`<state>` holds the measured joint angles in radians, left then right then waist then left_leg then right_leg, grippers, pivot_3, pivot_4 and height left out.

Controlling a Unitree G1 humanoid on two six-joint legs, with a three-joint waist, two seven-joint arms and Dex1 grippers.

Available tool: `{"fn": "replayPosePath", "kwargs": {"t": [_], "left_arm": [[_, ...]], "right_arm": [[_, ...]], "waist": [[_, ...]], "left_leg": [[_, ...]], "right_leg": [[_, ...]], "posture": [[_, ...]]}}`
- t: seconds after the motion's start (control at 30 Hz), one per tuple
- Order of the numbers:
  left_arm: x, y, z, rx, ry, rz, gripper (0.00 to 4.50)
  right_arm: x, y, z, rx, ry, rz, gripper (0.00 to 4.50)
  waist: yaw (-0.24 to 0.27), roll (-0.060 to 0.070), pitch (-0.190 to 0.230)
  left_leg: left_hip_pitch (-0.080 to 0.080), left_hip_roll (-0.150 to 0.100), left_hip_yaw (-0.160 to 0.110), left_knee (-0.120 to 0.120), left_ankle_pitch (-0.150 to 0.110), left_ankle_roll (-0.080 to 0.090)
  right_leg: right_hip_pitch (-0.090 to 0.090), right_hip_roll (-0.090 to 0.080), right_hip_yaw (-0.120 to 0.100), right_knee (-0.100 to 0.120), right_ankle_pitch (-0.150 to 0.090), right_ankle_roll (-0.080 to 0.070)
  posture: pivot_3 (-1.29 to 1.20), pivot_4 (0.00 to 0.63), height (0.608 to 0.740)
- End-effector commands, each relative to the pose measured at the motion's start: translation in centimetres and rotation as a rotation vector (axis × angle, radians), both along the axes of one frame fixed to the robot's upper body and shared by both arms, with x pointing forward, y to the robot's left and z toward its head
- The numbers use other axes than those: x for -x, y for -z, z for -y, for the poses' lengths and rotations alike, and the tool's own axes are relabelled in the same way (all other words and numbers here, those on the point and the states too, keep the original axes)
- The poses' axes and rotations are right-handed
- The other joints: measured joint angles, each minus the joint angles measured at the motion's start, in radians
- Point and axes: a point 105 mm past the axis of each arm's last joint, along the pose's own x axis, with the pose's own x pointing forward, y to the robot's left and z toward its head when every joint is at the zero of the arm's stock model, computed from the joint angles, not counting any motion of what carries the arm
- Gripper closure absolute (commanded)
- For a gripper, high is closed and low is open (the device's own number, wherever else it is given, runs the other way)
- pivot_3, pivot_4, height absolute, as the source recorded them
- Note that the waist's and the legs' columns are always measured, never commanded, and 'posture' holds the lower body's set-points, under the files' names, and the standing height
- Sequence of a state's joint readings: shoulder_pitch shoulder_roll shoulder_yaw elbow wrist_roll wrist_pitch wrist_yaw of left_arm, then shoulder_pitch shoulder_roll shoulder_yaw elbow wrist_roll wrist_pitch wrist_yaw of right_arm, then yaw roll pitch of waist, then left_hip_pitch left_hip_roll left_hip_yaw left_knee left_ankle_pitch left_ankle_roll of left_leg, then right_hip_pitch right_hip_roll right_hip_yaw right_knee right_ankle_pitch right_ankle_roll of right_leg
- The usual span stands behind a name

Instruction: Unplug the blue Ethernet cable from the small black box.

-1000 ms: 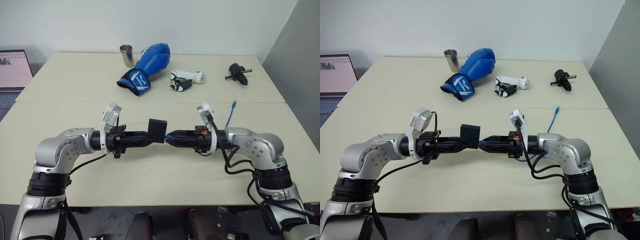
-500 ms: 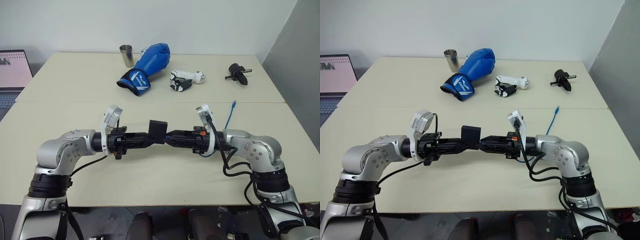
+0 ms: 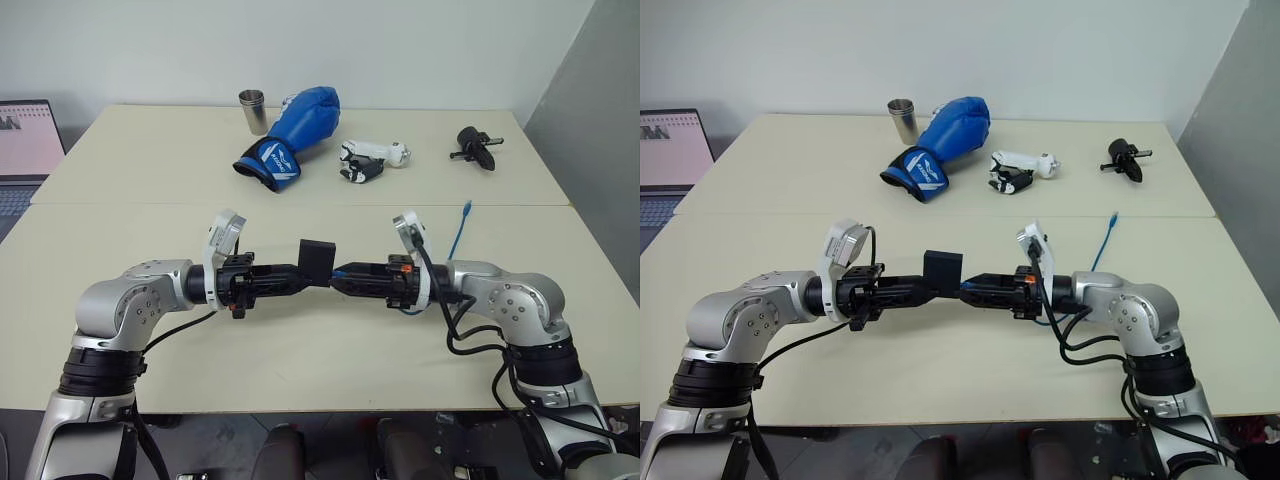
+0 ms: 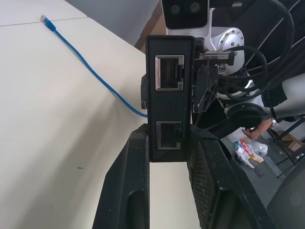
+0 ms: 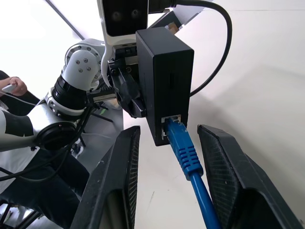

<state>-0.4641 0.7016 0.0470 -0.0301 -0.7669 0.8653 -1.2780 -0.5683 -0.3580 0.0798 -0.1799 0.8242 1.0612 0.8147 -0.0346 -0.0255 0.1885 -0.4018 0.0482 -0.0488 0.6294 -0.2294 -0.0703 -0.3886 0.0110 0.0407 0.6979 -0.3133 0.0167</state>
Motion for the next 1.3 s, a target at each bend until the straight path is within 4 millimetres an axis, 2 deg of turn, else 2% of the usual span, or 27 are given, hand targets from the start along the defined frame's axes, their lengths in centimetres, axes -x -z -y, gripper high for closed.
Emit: {"fn": "replayPosePath", "kwargs": {"t": [0.03,0.23,0.57,0.97,1.1,1.3], "left_arm": [[0.2,-0.9,0.0,0.026,0.012,0.040,3.73],[0.2,-0.8,-0.1,0.024,0.012,0.040,3.73],[0.3,-0.6,0.0,0.024,0.027,0.037,3.73],[0.7,-0.3,-0.3,-0.001,0.048,0.027,3.73],[0.0,-0.6,-2.2,-0.034,-0.020,0.042,3.73],[0.0,-1.0,-3.0,-0.047,-0.049,0.048,3.73]], "right_arm": [[0.2,-0.8,0.0,-0.018,-0.018,0.043,2.49],[0.2,-1.0,0.0,-0.027,-0.020,0.040,2.49],[0.2,-1.1,0.0,-0.027,-0.028,0.039,4.35],[0.4,-1.2,0.4,-0.039,-0.051,-0.002,4.40],[0.3,-0.3,2.5,-0.001,-0.018,-0.053,4.40],[-0.2,0.8,4.7,0.047,0.056,-0.072,4.42]], "waist": [[0.000,0.000,0.000],[0.000,0.000,0.000],[0.000,0.000,0.000],[0.000,0.000,0.000],[0.000,0.000,0.000],[0.001,0.000,0.000]], "left_leg": [[0.000,0.000,0.000,0.000,0.000,0.000],[0.000,0.000,0.000,0.000,0.000,0.000],[0.000,0.000,0.000,0.000,0.000,0.000],[0.000,0.000,0.000,0.000,0.000,0.000],[0.000,0.000,0.000,0.000,0.000,0.000],[0.000,0.000,0.000,0.000,0.000,0.000]], "right_leg": [[0.000,0.000,0.000,0.000,0.000,0.000],[0.000,0.000,0.000,0.000,0.000,0.000],[0.000,0.000,0.000,0.000,0.000,0.000],[0.000,0.000,0.000,0.000,-0.001,0.003],[0.000,0.000,0.000,0.000,-0.001,0.003],[0.000,0.000,0.000,-0.001,-0.002,0.003]], "posture": [[0.00,0.150,0.740],[0.00,0.150,0.740],[0.00,0.150,0.740],[0.00,0.150,0.740],[0.00,0.150,0.740],[0.00,0.150,0.740]]}}
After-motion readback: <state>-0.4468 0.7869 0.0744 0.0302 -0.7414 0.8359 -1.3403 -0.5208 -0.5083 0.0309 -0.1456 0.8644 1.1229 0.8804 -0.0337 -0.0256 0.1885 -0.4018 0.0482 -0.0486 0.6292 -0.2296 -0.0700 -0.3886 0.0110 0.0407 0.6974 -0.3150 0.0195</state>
